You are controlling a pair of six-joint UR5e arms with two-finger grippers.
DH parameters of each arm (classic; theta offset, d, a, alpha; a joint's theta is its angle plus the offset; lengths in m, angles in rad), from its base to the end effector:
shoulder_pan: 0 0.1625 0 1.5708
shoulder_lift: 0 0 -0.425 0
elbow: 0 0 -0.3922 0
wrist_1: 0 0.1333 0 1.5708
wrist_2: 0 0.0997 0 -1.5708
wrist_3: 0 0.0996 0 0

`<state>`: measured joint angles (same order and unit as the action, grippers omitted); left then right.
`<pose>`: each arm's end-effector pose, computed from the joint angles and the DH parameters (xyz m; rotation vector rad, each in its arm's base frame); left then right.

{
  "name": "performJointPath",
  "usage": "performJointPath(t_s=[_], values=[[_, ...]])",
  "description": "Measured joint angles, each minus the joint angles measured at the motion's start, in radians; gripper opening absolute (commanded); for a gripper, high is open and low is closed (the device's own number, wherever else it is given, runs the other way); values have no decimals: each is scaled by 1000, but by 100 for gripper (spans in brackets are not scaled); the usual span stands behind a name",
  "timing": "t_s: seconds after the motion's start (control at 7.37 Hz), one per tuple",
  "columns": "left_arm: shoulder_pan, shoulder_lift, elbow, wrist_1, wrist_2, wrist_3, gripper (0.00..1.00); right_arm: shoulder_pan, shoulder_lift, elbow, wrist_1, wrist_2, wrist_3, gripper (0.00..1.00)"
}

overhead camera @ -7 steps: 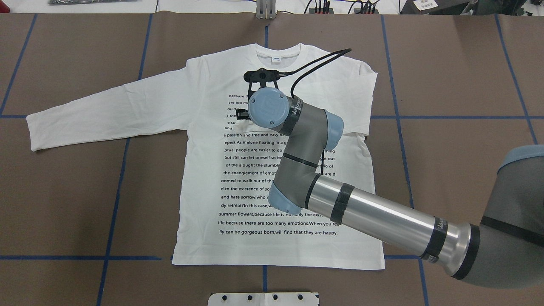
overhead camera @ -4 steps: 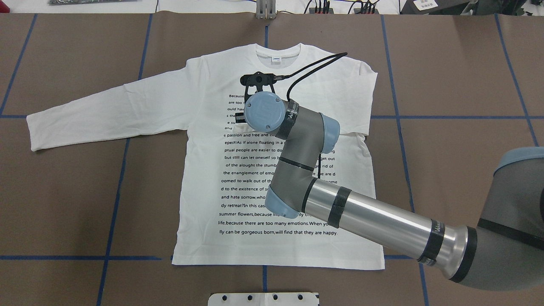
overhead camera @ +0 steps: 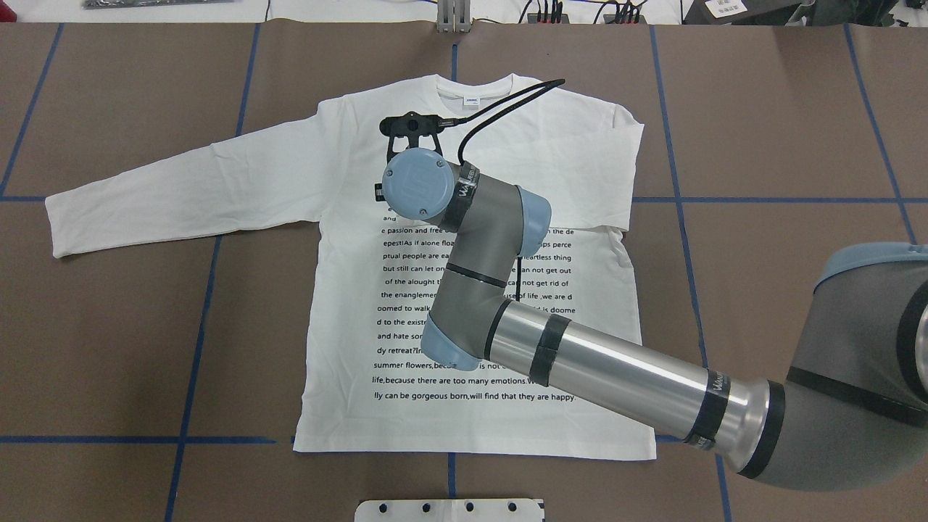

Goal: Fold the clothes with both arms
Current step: 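Carry the sleeve across the shirt chest toward the collar with right gripper, then release the sleeve on the chest and withdraw the right gripper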

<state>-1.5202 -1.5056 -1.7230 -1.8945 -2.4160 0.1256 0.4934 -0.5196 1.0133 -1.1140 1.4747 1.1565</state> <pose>-0.0344 -0.4832 0.5733 0.4184 0.8211 0.3371 -0.6835 -0.5298 0.1642 0.4964 -0.8151 0.1187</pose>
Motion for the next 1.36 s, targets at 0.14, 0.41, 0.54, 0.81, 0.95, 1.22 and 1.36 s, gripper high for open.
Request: performJointPath(t_s=[0.14,0.41,0.54,0.81,0.95,1.22,1.36], values=[[0,-1,1,0,0,0,100,-6,32,-37,0,-25,21,99],[1,-4,2,0,0,-3,100,-8,64,-61,0,-40,63,99],[1,-6,2,0,0,-4,100,-8,71,-63,0,-40,71,99],[1,-8,2,0,0,-4,100,-7,76,-66,0,-40,76,99],[1,-9,3,0,0,-5,100,-3,79,-68,0,-37,78,99],[2,-32,38,-4,0,-7,100,34,83,-66,-28,43,79,100],[2,-49,70,-26,0,-12,100,64,83,-50,-93,117,62,100]])
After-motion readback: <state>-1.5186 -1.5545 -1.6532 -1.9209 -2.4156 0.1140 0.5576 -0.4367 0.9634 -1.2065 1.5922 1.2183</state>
